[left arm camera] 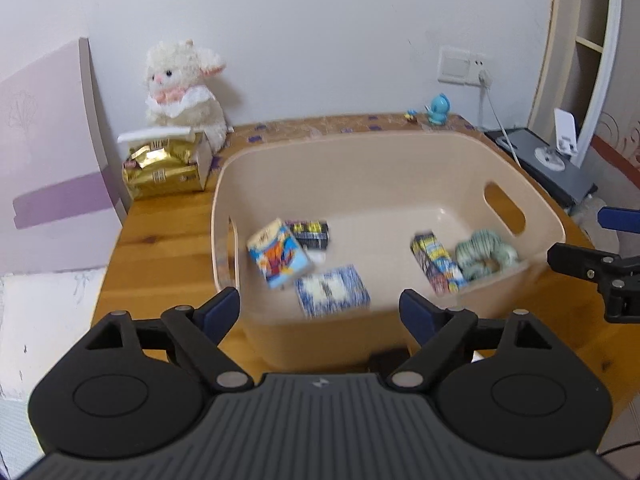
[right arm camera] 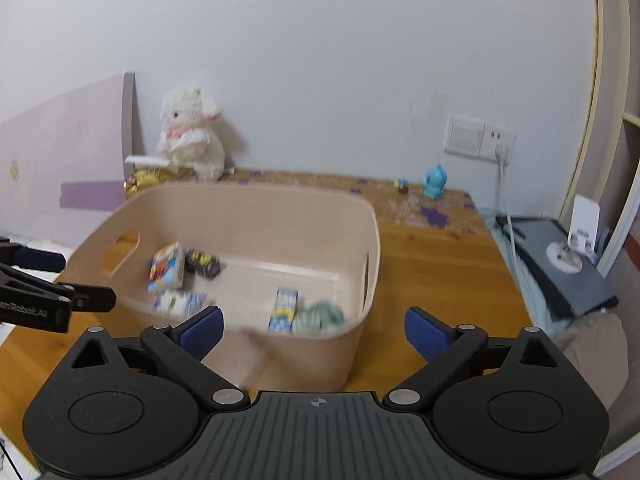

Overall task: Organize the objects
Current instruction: 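Grasp the black cube with the left gripper while the right grasps the white card box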

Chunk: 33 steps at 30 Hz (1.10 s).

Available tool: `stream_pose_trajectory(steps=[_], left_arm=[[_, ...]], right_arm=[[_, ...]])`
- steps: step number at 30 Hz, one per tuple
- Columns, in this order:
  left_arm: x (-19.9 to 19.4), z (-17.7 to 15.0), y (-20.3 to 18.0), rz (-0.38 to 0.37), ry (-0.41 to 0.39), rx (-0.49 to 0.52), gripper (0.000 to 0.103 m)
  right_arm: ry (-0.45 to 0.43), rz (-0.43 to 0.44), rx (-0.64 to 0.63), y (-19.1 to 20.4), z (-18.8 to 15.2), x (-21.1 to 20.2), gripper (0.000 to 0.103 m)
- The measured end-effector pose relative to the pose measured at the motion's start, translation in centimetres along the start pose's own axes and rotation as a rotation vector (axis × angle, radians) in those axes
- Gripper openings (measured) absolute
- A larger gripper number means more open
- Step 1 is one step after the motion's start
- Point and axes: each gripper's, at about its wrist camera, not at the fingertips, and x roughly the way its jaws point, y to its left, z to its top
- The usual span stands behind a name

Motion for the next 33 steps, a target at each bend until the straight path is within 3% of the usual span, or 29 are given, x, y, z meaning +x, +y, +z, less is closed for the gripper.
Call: stream_pose_trajectory(steps=[15,20,33], left_arm=[[2.9,-6.5,-0.6,-0.011,0.144,-0.021,0.089],[4.3,-7.8,-1.5,0.011,0.157,-0.016,0.089],[7.2,-8.0,-3.6,0.004,0.144,-0.023,0.088]], right_arm=[[0.228,0.021,0.014,0.5,-6.4,3.5,0.100],[0.288,0.029,-0.003,1.1,-7.7,5.2,0.100],[0.304,0.063,-0.066,3.4,-8.2,7.5,0.100]])
